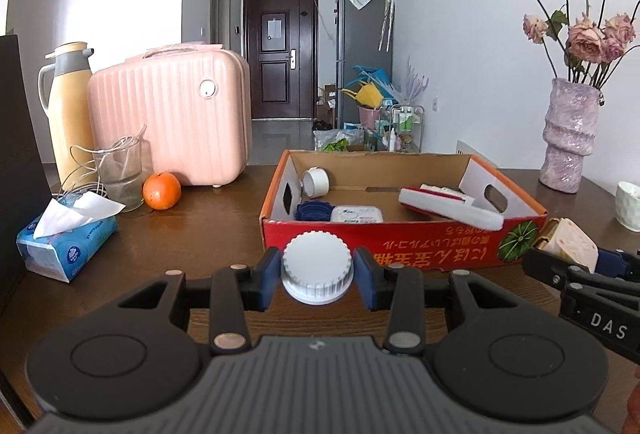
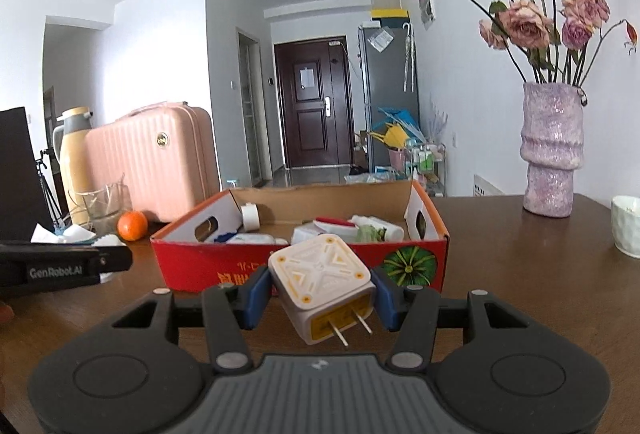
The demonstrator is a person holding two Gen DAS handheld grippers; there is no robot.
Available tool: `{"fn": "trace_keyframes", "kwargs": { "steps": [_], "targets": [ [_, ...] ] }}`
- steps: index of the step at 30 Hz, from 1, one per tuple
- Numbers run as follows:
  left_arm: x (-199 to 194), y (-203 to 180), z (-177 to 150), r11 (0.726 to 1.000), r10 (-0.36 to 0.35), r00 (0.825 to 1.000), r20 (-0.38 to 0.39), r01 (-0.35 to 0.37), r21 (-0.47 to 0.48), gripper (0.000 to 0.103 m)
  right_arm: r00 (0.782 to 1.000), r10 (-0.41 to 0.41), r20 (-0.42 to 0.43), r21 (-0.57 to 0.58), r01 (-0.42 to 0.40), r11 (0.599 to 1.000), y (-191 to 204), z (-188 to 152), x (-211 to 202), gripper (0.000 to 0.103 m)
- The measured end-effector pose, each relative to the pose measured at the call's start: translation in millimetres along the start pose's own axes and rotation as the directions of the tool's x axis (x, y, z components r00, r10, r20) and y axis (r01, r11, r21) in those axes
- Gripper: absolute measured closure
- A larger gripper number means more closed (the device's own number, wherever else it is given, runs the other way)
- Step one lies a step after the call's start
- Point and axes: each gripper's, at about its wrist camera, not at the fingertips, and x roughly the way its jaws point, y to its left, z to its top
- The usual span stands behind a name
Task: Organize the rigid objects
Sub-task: 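Carry the white ridged cap and white plug over the red box with both grippers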
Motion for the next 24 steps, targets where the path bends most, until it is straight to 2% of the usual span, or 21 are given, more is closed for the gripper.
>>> {"fn": "trace_keyframes", "kwargs": {
  "steps": [11,24],
  "targets": [
    [3.4,-7.6,15.3,1.000,0.004,1.000,0.019,-0.003,-0.013,0.062,0.999,0.012,0.047,-0.009,-0.012,1.000,0.6,21.2,6.3,0.050],
    [27.7,-15.4,41.5,0.997,0.015,0.999,0.052,-0.012,-0.071,0.062,0.995,0.022,0.093,0.005,-0.022,1.000,1.5,45.0,37.2,0.050]
  ]
}}
